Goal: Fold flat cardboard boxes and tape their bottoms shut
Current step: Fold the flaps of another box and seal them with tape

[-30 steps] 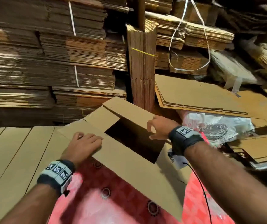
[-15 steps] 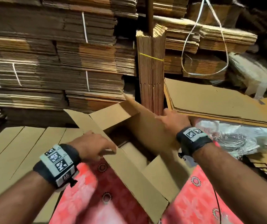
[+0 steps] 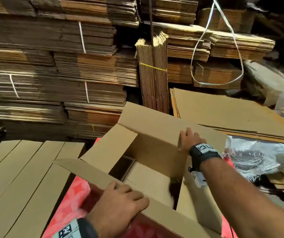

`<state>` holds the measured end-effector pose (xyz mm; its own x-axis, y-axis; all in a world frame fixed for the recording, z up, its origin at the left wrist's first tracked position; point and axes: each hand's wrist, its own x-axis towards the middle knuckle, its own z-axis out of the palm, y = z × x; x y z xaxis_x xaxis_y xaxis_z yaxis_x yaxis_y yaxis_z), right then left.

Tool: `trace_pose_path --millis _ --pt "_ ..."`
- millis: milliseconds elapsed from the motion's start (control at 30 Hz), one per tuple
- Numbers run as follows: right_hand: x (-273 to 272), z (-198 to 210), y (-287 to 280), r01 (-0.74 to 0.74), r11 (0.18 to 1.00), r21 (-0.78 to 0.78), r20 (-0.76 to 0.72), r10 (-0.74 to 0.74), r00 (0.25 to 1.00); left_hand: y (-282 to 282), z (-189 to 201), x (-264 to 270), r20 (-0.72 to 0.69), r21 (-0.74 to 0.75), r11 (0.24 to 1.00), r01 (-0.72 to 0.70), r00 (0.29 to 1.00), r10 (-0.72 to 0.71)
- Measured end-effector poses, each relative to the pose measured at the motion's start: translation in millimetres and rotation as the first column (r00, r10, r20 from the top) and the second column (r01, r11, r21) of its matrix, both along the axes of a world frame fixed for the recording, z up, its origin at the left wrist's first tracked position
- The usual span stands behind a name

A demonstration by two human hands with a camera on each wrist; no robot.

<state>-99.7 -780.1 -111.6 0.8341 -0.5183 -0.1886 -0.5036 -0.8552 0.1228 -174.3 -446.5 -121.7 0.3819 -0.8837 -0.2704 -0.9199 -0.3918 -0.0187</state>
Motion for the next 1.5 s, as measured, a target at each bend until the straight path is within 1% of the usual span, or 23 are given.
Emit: trace_pose_path --millis 33,100,167,200,233,267,333,367,433,533,600,633,700,733,800,933,967,1133,1233,1333,1400,1433,1500 --pt "0.3 -1.3 0.9 -0.007 1.000 -0.014 0.006 0.008 1.000 -0.7 0.2 -3.3 -0.032 0.006 1.000 -0.005 0.999 0.006" --pt "-3.1 -3.4 7.6 -0.025 0.999 -0.026 0.026 0.026 0.999 -3.5 11.4 -10.1 -0.089 -0.065 0.998 -0.006 0.996 0.000" --pt "-10.3 -6.6 18.9 -0.021 0.999 -0.025 -0.023 0.020 1.000 -5.1 38.3 -8.5 -0.333 0.033 0.999 -0.015 0.943 0.025" --pt "-15.2 -12.1 23.1 -0.018 1.000 -0.010 -0.056 0.017 0.998 -4.0 50.1 -5.7 -0.463 0.075 0.997 -0.010 0.885 0.043" --pt "-21.4 -14.4 28.1 0.003 1.000 0.010 -0.093 -0.002 0.996 -3.5 59.8 -1.1 -0.509 0.085 0.996 0.008 0.860 0.037" --pt "-28.1 -14.5 32.5 0.020 0.999 0.033 -0.129 -0.015 0.991 -2.8 68.0 6.4 -0.519 0.058 0.998 0.016 0.855 0.016" --pt "-38.0 -18.2 34.5 0.016 1.000 -0.001 -0.185 -0.015 0.983 -2.6 77.9 25.5 -0.474 0.026 1.000 -0.014 0.880 0.024" --pt "-42.6 -18.3 33.3 0.003 1.000 -0.017 -0.188 -0.006 0.982 -3.7 82.4 39.6 -0.425 0.056 0.998 -0.043 0.903 0.063" --pt "-49.5 -15.1 25.5 -0.039 0.999 -0.038 -0.131 0.033 0.991 -9.6 96.5 70.3 -0.300 0.167 0.978 -0.121 0.939 0.168" --pt "-64.7 8.8 9.2 -0.042 0.999 0.016 -0.018 0.042 0.999 -24.0 117.8 101.6 -0.165 0.310 0.904 -0.294 0.920 0.356" --pt "-79.9 32.1 -5.4 -0.008 0.999 0.041 0.070 0.005 0.998 -34.6 121.0 120.0 -0.061 0.364 0.856 -0.367 0.908 0.415" --pt "-88.5 41.2 -13.8 0.012 0.999 0.034 0.098 -0.015 0.995 -40.4 121.7 129.5 0.012 0.370 0.853 -0.369 0.920 0.392" --pt "-106.6 55.8 -29.5 0.064 0.998 0.010 0.132 -0.065 0.989 -52.8 121.2 148.4 0.158 0.368 0.874 -0.317 0.948 0.277" --pt "-116.2 60.4 -36.2 0.080 0.997 -0.010 0.142 -0.078 0.987 -59.6 118.5 156.9 0.193 0.363 0.884 -0.296 0.952 0.239" --pt "-135.0 66.7 -44.7 0.124 0.992 -0.023 0.149 -0.120 0.982 -71.7 111.8 167.5 0.224 0.351 0.889 -0.293 0.948 0.224" --pt "-165.4 70.5 -42.6 0.159 0.987 0.001 0.068 -0.159 0.985 -90.2 78.7 180.2 0.301 0.381 0.891 -0.246 0.944 0.133" --pt "-170.2 70.9 -38.8 0.157 0.988 0.013 0.045 -0.157 0.987 -94.0 69.4 180.0 0.309 0.398 0.885 -0.242 0.943 0.119" --pt "-178.5 65.8 -15.3 0.125 0.989 0.074 0.016 -0.127 0.992 -103.7 15.5 159.1 0.212 0.512 0.818 -0.261 0.962 0.173" --pt "-175.3 61.5 -3.8 0.142 0.986 0.084 0.027 -0.144 0.989 -92.3 -1.7 161.1 0.234 0.571 0.772 -0.279 0.957 0.173" --pt "-168.4 60.1 -0.1 0.157 0.987 0.038 0.019 -0.158 0.987 -78.8 21.9 158.8 0.279 0.484 0.794 -0.367 0.925 0.258" --pt "-162.8 59.9 -3.9 0.167 0.986 0.028 0.004 -0.167 0.986 -64.4 45.4 167.0 0.233 0.358 0.844 -0.399 0.914 0.333" --pt "-158.6 59.0 -7.9 0.184 0.983 0.023 -0.005 -0.184 0.983 -54.4 54.3 174.9 0.195 0.278 0.854 -0.440 0.896 0.399" --pt "-150.4 59.9 -16.2 0.243 0.969 0.040 0.034 -0.244 0.969 -28.5 70.2 191.1 0.117 0.135 0.834 -0.535 0.845 0.523"
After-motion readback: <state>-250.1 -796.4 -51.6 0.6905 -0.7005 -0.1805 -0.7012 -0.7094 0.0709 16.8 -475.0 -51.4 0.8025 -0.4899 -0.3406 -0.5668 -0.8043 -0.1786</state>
